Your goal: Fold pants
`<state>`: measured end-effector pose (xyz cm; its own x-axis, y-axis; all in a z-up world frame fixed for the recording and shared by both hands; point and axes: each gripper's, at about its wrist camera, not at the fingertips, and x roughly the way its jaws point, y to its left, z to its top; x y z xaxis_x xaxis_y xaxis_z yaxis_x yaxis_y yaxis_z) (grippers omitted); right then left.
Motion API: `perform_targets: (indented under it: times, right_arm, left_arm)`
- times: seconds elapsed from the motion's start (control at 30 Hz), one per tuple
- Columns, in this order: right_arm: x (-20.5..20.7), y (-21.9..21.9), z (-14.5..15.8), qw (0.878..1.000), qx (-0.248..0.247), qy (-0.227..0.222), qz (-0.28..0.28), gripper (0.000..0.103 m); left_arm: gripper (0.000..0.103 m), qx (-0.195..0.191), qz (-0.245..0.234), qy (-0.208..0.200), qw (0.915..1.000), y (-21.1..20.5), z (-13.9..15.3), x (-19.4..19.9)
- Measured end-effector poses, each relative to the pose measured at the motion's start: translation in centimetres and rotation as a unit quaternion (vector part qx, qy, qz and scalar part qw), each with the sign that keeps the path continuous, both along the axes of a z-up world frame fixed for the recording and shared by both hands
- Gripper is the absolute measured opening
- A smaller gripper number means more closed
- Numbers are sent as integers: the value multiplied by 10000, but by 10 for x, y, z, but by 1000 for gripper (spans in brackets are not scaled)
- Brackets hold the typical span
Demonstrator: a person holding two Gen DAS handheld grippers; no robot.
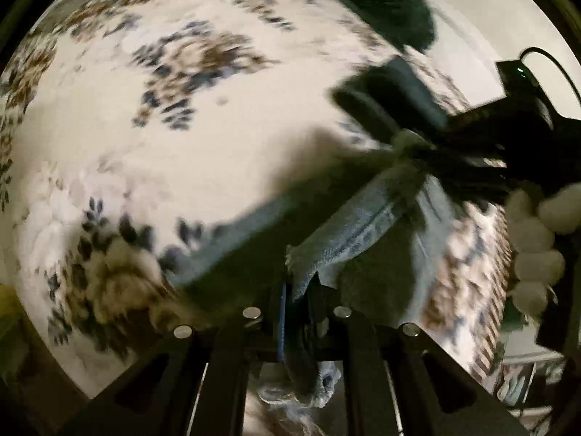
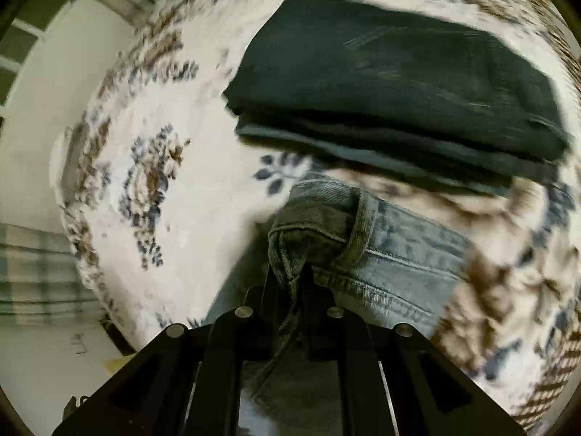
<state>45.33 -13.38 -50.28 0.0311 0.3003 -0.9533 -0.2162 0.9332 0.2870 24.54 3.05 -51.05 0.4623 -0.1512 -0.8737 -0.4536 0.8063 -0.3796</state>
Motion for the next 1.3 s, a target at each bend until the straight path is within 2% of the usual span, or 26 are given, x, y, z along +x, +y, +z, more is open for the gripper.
perform_targets:
  times: [0.03,0.13,0.17,0.2,0.23,0.27,0.3,0.33,0.37,0.47,0.57,0.7,0.8,0.87,0.93,1.0,1.03,1.07,1.13,1.17,1.27,1.3]
  right_arm:
    - [3,17,-10,9998,-183,23,29,10]
    - [4,28,-38,9986,-519,89,37,11]
    - [4,29,-45,9984,-546,149,49,13]
    - [5,31,-49,9986,-477,247,34,19]
    - [5,29,-50,9990,-277,362,8,25]
    - [6,27,-49,9988,-39,483,15,46]
    - [5,21,-46,9981,190,580,11,73]
    - [2,13,-38,9972,446,592,-29,84]
    - [0,5,-29,9968,594,530,-54,90]
    - [-11,-24,-6,9974,637,336,-43,90]
    - [-23,-67,4,9984,496,258,-94,93]
    - [-31,-124,-12,9986,405,336,-68,93]
    - [-26,-143,-42,9970,585,505,-63,93]
    - [-20,-154,-65,9937,878,687,-107,93]
    - [-13,-158,-84,9908,1094,774,-197,93]
    - [-3,-160,-103,9866,1344,867,-322,93]
    - [1,-160,-111,9842,1472,894,-417,93]
    - [4,-161,-115,9823,1557,913,-493,92]
    - [7,-164,-118,9795,1747,781,-631,82]
    - [7,-165,-118,9781,1839,743,-629,57]
    - [3,-175,-115,9728,2009,731,-888,33]
    - [-1,-180,-111,9712,2067,711,-951,31]
  left_arm:
    - [10,-61,-10,100,9999,10,-15,6]
    - [10,-389,144,272,9988,25,-38,11]
    - [10,-547,281,323,9976,30,-45,10]
    - [15,-651,420,334,9964,34,-47,7]
    - [33,-731,529,306,9955,37,-48,3]
    - [65,-788,584,227,9949,37,-47,-1]
    - [84,-822,667,36,9944,37,-44,-9]
    - [101,-787,739,-46,9941,34,-40,-14]
    - [101,-800,803,-102,9935,31,-37,-22]
    - [101,-1053,1061,59,9887,20,-38,-46]
    - [101,-1532,1514,221,9763,-3,-45,-77]
    - [101,-2211,2008,594,9525,-57,-74,-101]
    - [101,-2593,2286,714,9356,-86,-98,-99]
    - [101,-2642,2317,730,9334,-96,-108,-91]
    - [101,-2345,2370,702,9402,-101,-108,-81]
    - [101,-2187,2394,506,9446,-101,-103,-73]
    - [92,-2145,2423,391,9454,-100,-101,-70]
    - [74,-2124,2437,299,9458,-100,-99,-68]
    - [54,-1996,2367,204,9506,-100,-93,-62]
    - [40,-2018,2337,147,9510,-99,-93,-63]
    - [22,-2041,2078,-39,9566,-92,-85,-64]
    - [18,-2072,1971,-75,9582,-89,-84,-63]
